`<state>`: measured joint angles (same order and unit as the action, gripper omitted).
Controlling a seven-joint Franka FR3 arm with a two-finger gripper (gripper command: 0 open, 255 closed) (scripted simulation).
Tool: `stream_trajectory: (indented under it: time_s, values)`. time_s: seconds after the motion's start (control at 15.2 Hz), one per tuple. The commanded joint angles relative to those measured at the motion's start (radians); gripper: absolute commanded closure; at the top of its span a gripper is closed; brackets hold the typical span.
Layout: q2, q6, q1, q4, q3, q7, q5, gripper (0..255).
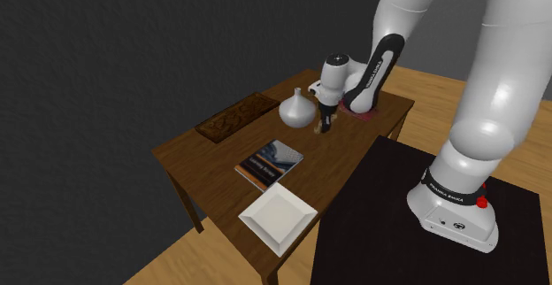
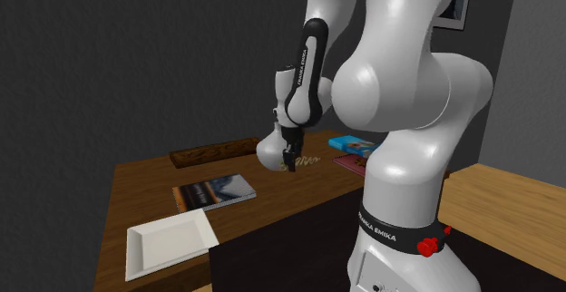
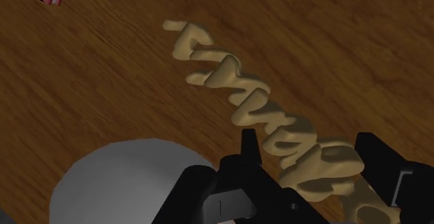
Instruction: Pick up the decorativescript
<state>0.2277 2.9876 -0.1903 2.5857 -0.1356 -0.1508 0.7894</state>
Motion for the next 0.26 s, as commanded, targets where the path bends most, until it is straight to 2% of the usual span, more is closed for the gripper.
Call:
stream_trajectory:
  time_s: [0.0, 0.07, 0.2]
  values:
    - [-0.037, -0.024, -0.021, 0.014, 0.027, -0.045, -0.045, 255]
    - [-0.054, -0.036, -0.029, 0.02, 0.039, -0.067, -0.069, 255]
    - [-0.057, -0.037, -0.029, 0.021, 0.04, -0.071, -0.073, 255]
